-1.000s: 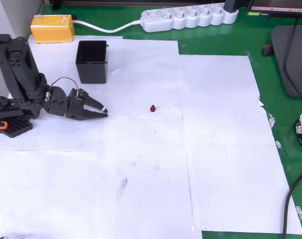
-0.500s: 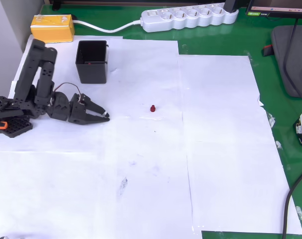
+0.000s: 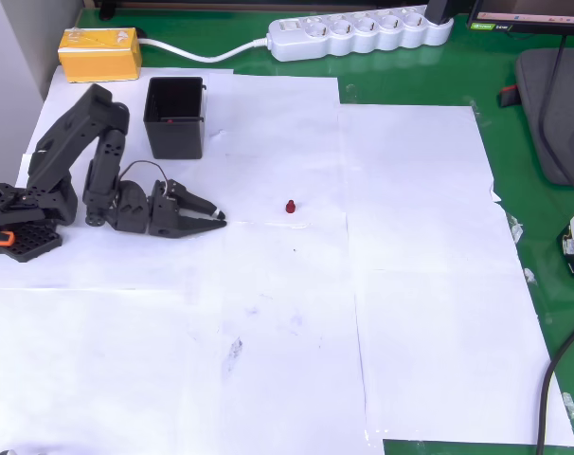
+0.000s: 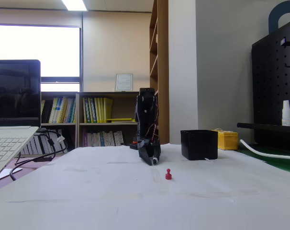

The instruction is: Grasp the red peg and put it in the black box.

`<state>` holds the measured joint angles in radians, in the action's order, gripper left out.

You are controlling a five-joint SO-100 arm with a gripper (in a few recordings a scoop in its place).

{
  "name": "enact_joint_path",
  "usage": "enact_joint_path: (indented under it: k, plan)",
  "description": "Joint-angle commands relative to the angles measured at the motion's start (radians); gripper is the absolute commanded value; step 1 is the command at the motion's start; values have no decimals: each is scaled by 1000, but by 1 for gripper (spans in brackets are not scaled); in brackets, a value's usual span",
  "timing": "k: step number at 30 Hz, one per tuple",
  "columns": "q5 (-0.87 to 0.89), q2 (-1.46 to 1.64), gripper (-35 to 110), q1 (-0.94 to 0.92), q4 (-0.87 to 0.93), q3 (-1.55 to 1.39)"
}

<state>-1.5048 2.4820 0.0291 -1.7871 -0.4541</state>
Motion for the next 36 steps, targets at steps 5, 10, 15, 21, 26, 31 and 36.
enact_joint_path:
  k: [5,10,15,21,26,31,36]
  plan:
    - [11,84,0,25,-120,-123]
    - [28,95,0,31,-127,-147]
    - [25,95,0,28,-120,-166]
    - [-15,64,2,8,-84,-166]
    - [-49,20,0,3,-23,-153]
    - [-67,-104,0,0,135,-97]
    - [-48,-164,0,-11,238,-80]
